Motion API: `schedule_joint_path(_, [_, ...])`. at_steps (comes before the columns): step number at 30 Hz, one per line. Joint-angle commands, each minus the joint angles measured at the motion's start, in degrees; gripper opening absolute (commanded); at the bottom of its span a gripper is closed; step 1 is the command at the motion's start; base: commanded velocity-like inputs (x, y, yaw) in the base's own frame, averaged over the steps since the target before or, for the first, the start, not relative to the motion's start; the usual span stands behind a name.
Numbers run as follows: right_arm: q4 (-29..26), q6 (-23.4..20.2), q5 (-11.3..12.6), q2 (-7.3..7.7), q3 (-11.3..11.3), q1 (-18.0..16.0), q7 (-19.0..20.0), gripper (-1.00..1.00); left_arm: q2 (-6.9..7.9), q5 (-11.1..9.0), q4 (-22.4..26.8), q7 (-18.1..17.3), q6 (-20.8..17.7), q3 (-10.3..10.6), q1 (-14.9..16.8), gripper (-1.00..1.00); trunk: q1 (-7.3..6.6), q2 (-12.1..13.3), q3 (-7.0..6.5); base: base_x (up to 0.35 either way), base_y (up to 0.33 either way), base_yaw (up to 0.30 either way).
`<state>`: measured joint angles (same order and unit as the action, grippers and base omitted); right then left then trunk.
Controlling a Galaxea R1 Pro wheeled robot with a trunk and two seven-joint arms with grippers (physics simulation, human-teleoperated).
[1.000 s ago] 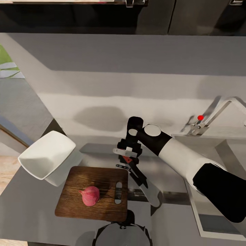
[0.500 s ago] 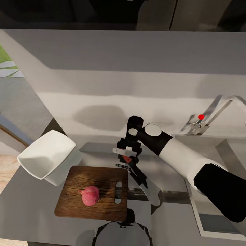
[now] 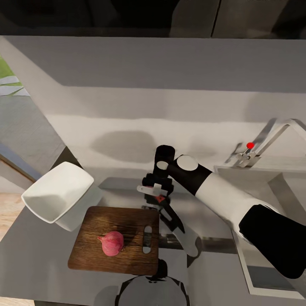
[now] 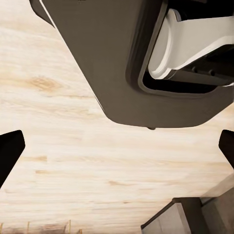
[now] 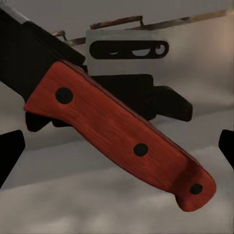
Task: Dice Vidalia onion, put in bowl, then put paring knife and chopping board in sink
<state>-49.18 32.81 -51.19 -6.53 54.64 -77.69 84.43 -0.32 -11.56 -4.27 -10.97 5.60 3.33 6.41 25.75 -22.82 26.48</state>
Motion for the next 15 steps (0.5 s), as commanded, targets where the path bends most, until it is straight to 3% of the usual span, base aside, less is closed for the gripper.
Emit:
schedule_joint_path(1, [0.0, 0.3, -0.1, -0.33, 0.3, 0.1, 0.0, 1.0, -0.02, -0.6, -0.3, -0.3, 0.8, 0.4, 0.1, 1.0, 0.03, -0.1, 0.08, 0.0, 0.0, 0.0])
schedule_joint_path(10, [0.1, 0.2, -0.1, -1.04, 3.2, 0.6, 0.1, 1.0, -0.03, -0.7, -0.2, -0.2, 3.6, 0.4, 0.1, 1.0, 0.03, -0.1, 0.08, 0.0, 0.0, 0.0])
schedule_joint_path(15, [0.1, 0.2, -0.1, -0.84, 3.4, 0.6, 0.1, 1.0, -0.01, -0.7, -0.2, -0.2, 3.9, 0.4, 0.1, 1.0, 0.03, -0.1, 0.08, 0.0, 0.0, 0.0])
